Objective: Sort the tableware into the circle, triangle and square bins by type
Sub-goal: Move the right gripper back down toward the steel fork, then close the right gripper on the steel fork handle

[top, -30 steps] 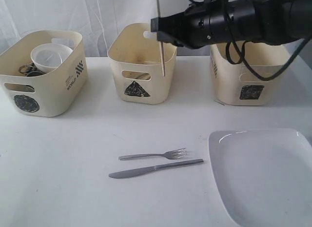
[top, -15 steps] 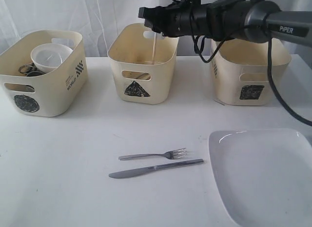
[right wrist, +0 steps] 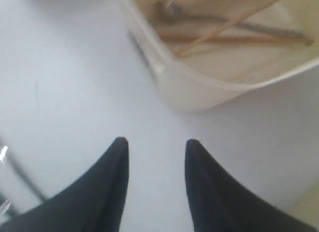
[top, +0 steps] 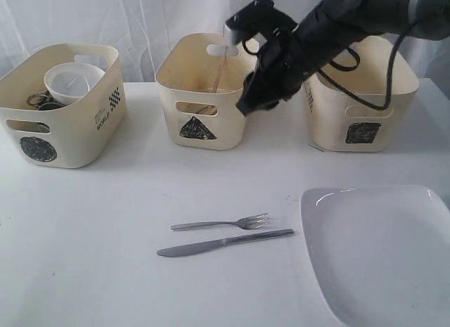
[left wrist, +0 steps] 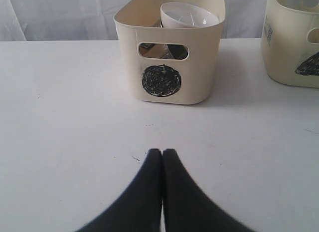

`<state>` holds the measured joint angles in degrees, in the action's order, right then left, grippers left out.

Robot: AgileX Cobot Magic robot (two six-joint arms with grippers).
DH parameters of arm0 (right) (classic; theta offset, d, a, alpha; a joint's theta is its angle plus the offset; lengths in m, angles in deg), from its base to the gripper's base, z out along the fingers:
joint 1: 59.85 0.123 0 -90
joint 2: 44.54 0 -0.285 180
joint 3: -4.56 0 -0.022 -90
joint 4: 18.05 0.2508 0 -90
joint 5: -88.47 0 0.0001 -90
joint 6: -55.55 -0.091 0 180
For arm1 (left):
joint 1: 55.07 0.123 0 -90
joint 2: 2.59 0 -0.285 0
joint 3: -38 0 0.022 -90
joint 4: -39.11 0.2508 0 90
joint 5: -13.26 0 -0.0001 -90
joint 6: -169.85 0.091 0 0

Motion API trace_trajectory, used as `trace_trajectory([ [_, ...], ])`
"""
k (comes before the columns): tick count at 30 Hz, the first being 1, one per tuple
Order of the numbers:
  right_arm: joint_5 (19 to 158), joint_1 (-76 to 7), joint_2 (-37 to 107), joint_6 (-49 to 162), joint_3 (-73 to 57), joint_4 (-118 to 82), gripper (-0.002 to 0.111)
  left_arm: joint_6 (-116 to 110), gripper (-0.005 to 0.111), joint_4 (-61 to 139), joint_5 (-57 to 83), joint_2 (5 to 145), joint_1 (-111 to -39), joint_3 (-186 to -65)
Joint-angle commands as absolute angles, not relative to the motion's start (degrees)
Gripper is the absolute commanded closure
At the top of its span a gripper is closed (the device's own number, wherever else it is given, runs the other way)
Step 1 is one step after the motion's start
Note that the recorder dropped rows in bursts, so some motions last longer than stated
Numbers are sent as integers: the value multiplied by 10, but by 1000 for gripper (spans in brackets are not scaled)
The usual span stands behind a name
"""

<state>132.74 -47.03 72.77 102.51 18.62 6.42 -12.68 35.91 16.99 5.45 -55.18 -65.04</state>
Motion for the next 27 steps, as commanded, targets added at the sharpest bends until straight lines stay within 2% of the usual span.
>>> trace_trajectory([
  [1,1402,-433,695,1106,141,28,73,-129,107,359,167,52,-551,-648],
  [11,1416,-319,739,1138,118,-101,72,-129,107,359,167,52,-551,-648],
  [27,1388,-289,808,1121,118,-164,73,-129,107,359,167,52,-551,-648],
])
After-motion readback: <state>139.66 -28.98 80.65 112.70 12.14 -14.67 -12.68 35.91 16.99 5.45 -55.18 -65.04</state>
